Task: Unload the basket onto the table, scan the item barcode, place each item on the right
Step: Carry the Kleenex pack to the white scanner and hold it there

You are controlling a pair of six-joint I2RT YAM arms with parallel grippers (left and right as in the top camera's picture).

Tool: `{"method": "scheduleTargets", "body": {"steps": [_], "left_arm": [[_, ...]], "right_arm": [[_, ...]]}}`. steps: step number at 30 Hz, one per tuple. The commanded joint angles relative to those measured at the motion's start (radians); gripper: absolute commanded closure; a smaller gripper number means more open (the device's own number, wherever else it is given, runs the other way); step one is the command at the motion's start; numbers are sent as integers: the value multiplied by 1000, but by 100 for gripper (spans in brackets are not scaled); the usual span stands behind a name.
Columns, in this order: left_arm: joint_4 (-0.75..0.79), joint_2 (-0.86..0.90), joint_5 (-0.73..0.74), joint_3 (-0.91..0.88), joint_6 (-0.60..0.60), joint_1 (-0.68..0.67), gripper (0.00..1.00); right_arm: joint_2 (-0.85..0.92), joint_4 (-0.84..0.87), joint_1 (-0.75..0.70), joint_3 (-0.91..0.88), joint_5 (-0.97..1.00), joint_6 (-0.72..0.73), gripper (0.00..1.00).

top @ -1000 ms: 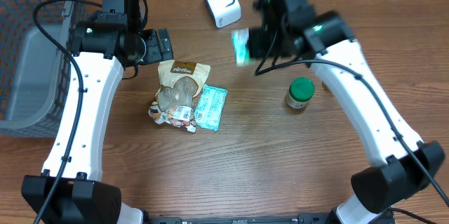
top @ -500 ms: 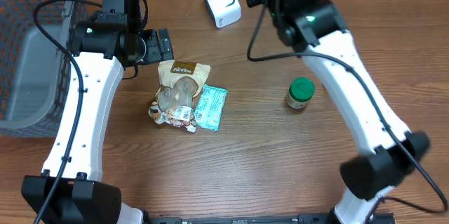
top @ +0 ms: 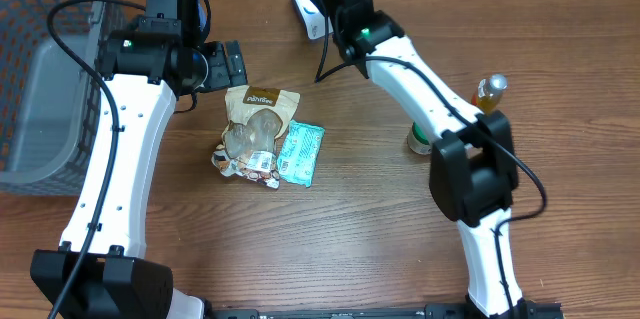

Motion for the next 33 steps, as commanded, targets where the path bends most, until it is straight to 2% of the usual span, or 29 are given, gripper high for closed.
{"method": "scheduleTargets", "body": {"steps": [1,16,22,28,33], "left_arm": [[4,3,7,9,-6,-2,0],[4,3,7,9,-6,-2,0],[4,3,7,9,-6,-2,0],[4,3,7,9,-6,-2,0],[4,3,7,9,-6,-2,0]], "right_arm": [[53,48,4,13,31,-116,96],[181,161,4,13,71,-399,96],[198,160,4,13,71,-399,96],[202,159,4,13,82,-336,96],[193,163,4,13,166,-335,96]]}}
